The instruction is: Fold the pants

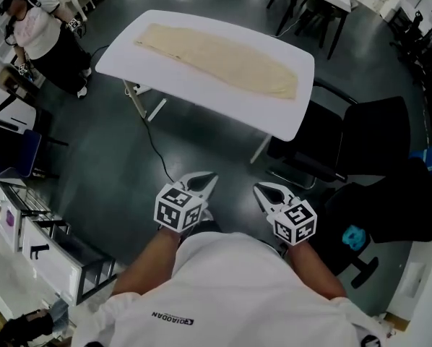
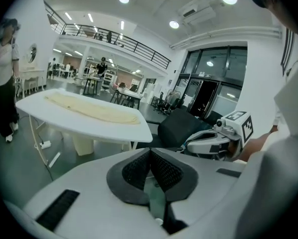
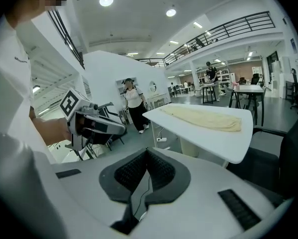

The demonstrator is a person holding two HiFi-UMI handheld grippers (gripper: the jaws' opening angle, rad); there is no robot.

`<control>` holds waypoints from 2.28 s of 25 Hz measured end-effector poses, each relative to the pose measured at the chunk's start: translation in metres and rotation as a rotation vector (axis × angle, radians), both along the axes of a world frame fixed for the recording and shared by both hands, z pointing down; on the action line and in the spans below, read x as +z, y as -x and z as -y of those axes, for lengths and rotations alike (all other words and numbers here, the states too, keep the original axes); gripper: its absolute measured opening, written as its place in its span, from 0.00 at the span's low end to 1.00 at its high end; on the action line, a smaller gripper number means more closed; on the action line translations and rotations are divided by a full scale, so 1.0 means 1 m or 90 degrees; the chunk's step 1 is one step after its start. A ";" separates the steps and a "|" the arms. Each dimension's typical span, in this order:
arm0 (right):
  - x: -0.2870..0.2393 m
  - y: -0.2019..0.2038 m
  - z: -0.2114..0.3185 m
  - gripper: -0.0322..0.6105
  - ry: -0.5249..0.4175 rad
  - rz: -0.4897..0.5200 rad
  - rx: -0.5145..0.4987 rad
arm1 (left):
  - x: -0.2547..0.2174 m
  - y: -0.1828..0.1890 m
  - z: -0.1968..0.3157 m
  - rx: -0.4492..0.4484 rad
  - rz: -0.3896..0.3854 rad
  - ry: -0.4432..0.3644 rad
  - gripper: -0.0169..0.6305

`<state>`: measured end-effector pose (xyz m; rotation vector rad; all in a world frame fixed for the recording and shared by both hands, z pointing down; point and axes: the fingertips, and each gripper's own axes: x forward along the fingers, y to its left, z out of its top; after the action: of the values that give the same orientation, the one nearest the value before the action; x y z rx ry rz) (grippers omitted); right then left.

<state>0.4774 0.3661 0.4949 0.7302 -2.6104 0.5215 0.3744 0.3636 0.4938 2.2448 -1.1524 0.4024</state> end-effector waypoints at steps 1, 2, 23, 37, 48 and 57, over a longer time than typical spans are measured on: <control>0.000 0.008 0.005 0.08 0.001 -0.003 -0.001 | 0.001 0.009 0.004 0.001 0.010 -0.008 0.07; 0.000 0.015 0.009 0.08 0.001 -0.005 -0.001 | 0.001 0.016 0.007 0.005 0.021 -0.016 0.07; -0.002 0.097 0.064 0.08 0.004 -0.022 0.033 | 0.012 0.109 0.062 0.026 0.013 -0.014 0.07; 0.012 0.118 0.145 0.08 0.053 0.051 0.056 | 0.026 0.130 0.109 0.008 0.030 0.019 0.07; 0.018 0.114 0.251 0.08 0.059 0.068 0.061 | 0.022 0.129 0.212 -0.001 0.017 0.046 0.07; 0.006 0.062 0.336 0.08 0.024 0.083 0.117 | 0.012 0.076 0.316 0.070 0.040 0.020 0.07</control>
<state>0.4155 0.0299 0.5007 0.9600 -2.6579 0.6911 0.2982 0.0471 0.5058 2.2894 -1.0501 0.5338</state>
